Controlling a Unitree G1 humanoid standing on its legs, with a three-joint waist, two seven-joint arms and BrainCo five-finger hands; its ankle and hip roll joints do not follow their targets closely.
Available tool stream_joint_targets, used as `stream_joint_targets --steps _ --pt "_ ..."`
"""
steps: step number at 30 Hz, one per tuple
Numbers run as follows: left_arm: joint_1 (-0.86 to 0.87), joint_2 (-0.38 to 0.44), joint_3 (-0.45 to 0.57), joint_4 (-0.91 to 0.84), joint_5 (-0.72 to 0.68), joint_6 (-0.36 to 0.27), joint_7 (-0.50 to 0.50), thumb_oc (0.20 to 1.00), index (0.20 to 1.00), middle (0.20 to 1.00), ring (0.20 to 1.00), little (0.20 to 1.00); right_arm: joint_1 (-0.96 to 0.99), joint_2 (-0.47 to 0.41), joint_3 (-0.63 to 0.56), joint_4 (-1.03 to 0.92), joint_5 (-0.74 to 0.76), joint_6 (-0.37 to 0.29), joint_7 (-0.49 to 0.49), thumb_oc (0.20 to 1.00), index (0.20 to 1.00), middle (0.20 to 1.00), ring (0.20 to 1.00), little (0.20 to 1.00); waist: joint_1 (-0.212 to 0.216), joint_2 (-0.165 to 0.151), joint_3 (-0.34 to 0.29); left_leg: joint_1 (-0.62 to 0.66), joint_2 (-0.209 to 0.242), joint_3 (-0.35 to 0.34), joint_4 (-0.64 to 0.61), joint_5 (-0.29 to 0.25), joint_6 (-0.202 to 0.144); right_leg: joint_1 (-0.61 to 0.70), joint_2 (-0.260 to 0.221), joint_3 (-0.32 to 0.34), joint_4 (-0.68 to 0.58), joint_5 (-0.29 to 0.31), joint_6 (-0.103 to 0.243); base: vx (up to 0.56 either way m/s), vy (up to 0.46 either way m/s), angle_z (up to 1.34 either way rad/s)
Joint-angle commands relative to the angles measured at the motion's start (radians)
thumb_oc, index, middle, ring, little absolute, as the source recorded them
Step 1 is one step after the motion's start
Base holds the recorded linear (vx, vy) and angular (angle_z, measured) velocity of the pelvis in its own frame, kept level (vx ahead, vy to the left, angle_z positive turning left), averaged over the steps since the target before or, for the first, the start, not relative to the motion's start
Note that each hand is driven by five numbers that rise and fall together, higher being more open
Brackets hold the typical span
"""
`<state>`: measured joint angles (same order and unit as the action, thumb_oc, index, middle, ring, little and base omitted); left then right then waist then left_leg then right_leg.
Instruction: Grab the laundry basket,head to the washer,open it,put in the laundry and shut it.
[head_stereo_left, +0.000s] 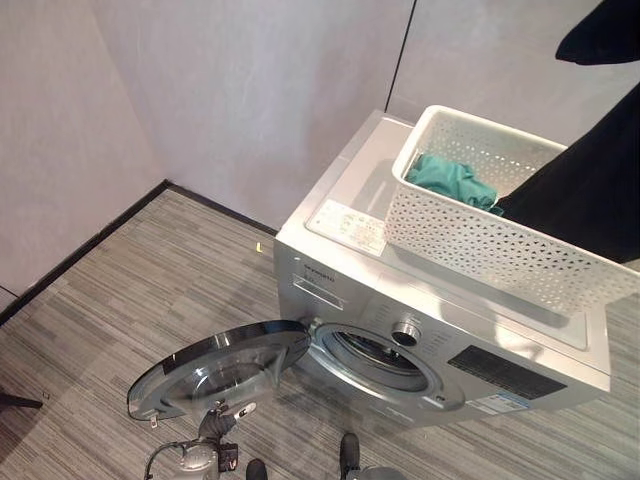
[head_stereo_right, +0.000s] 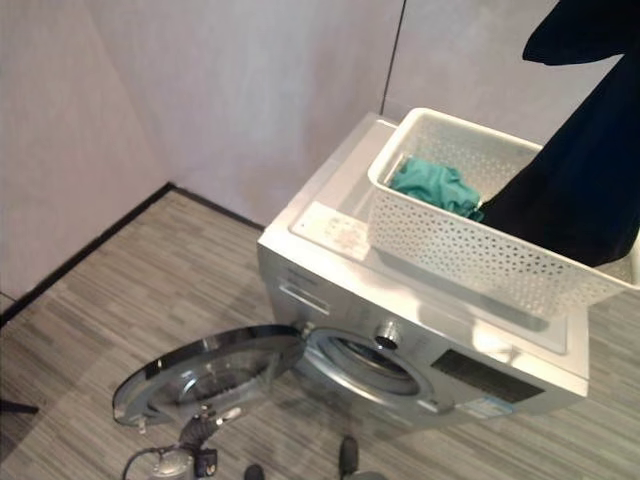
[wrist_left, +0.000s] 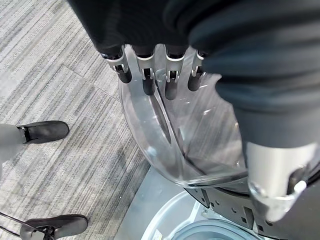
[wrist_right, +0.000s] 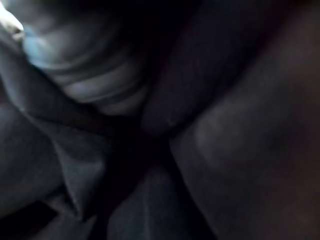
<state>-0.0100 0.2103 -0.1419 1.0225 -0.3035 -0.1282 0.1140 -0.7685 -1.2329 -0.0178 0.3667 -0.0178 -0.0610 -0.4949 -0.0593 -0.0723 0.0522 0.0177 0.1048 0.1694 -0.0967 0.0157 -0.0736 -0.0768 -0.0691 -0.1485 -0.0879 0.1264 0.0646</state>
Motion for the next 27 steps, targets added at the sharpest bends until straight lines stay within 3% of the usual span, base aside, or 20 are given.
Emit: stream_joint_targets --steps 1,8,13,15,19,20,23,25,27 --pt "-0.078 0.034 -0.067 0.043 0.031 -0.032 0.028 1.0 1.0 1.0 1.0 1.0 -0.156 -0.067 -0.019 0.048 -0.01 -0.012 -0.074 0.2 0.2 0.2 0.2 0.2 0.029 -0.054 -0.013 0.059 0.055 -0.005 0.009 -0.082 -0.011 0.021 -0.081 0.008 0.001 -0.064 0.106 -0.05 0.096 -0.03" --pt "-0.072 0.047 -0.06 0.041 0.051 -0.034 0.047 1.0 1.0 1.0 1.0 1.0 -0.208 -0.147 -0.036 0.025 -0.017 -0.004 -0.142 0.2 0.2 0.2 0.2 0.2 0.018 -0.083 -0.012 0.082 0.02 0.016 0.009 -0.113 0.021 0.01 -0.103 0.027 0.005 -0.027 0.135 -0.04 0.123 -0.12" --pt "-0.06 0.05 -0.037 0.033 0.042 -0.037 0.052 1.0 1.0 1.0 1.0 1.0 -0.094 -0.178 -0.145 -0.019 -0.044 0.014 -0.156 0.2 0.2 0.2 0.2 0.2 0.009 -0.099 -0.002 0.101 -0.019 0.021 0.009 -0.136 0.051 -0.004 -0.129 0.044 0.029 -0.007 0.156 -0.05 0.155 -0.17" --pt "-0.043 0.038 -0.002 0.029 0.041 -0.036 0.048 1.0 1.0 1.0 1.0 1.0 0.043 -0.171 -0.238 -0.051 -0.078 0.038 -0.148 0.2 0.2 0.2 0.2 0.2 -0.012 -0.096 0.008 0.117 -0.046 0.024 0.009 -0.152 0.073 -0.017 -0.15 0.059 0.056 0.005 0.171 -0.07 0.234 -0.04" --pt "-0.024 0.038 0.026 0.024 0.068 -0.033 0.037 1.0 1.0 1.0 1.0 1.0 0.419 -0.076 -0.519 -0.149 -0.166 0.074 -0.128 0.2 0.2 0.2 0.2 0.2 -0.028 -0.105 0.026 0.135 -0.086 0.013 0.009 -0.171 0.102 -0.042 -0.182 0.095 0.107 0.023 0.18 -0.05 0.178 -0.18" --pt "-0.029 0.039 0.037 0.031 0.091 -0.033 0.03 1.0 1.0 1.0 1.0 1.0 0.582 0.007 -0.638 -0.191 -0.172 0.073 -0.106 0.2 0.2 0.2 0.2 0.2 -0.041 -0.107 0.037 0.132 -0.105 0.001 0.009 -0.172 0.11 -0.046 -0.2 0.113 0.114 0.061 0.186 -0.08 0.176 -0.21" --pt "-0.036 0.044 0.048 0.026 0.088 -0.037 0.024 1.0 1.0 1.0 1.0 1.0 0.753 0.098 -0.759 -0.23 -0.178 0.077 -0.087 0.2 0.2 0.2 0.2 0.2 -0.045 -0.108 0.045 0.118 -0.121 -0.01 0.009 -0.168 0.112 -0.051 -0.216 0.119 0.102 0.095 0.191 -0.08 0.13 -0.02" --pt "-0.035 0.051 0.075 0.01 0.09 -0.038 0.022 1.0 1.0 1.0 1.0 1.0 0.889 0.222 -0.828 -0.295 -0.211 0.087 -0.06 0.2 0.2 0.2 0.2 0.2 -0.064 -0.092 0.056 0.099 -0.135 -0.004 0.009 -0.169 0.115 -0.081 -0.238 0.111 0.079 0.164 0.196 -0.1 0.107 -0.08" --pt "-0.03 0.059 0.084 -0.005 0.102 -0.037 0.018 1.0 1.0 1.0 1.0 1.0 0.956 0.297 -0.856 -0.339 -0.24 0.099 -0.035 0.2 0.2 0.2 0.2 0.2 -0.071 -0.08 0.057 0.089 -0.131 0.002 0.009 -0.166 0.119 -0.09 -0.236 0.091 0.07 0.16 0.195 -0.08 0.078 -0.04"
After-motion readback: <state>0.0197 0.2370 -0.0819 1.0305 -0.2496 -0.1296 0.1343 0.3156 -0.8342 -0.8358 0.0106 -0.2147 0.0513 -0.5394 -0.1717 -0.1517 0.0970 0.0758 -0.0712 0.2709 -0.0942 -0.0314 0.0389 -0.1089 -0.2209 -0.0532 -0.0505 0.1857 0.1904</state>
